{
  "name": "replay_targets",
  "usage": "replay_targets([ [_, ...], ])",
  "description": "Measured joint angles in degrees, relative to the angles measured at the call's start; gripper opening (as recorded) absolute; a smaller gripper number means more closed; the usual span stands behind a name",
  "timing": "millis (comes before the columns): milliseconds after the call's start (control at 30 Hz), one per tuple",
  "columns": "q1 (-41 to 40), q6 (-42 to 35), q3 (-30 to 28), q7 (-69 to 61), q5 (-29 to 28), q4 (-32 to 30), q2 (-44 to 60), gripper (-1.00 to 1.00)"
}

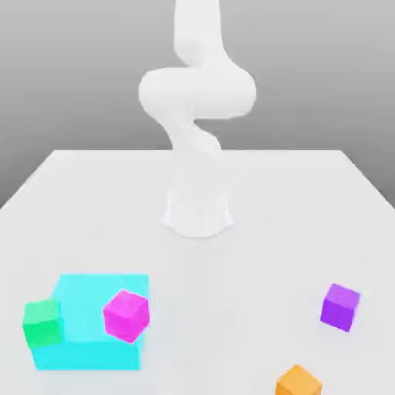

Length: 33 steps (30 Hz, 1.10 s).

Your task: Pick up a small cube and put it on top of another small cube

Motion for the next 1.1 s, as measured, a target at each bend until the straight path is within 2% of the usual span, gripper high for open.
replay_targets([
  [400, -2.5, 10.8, 16.9, 27.4, 0.4, -7.8, 20.4, 0.00],
  [567, -2.9, 15.3, 23.6, 40.4, -2.0, -11.1, 29.2, 0.00],
  [733, -1.1, 19.6, 28.2, 55.4, -6.9, -14.2, 38.5, 0.00],
  [933, 4.8, 24.7, 27.5, 73.5, -14.2, -17.6, 50.0, 0.00],
  [1100, 13.7, 31.6, 16.8, 84.0, -26.1, -15.6, 60.3, 0.00],
])
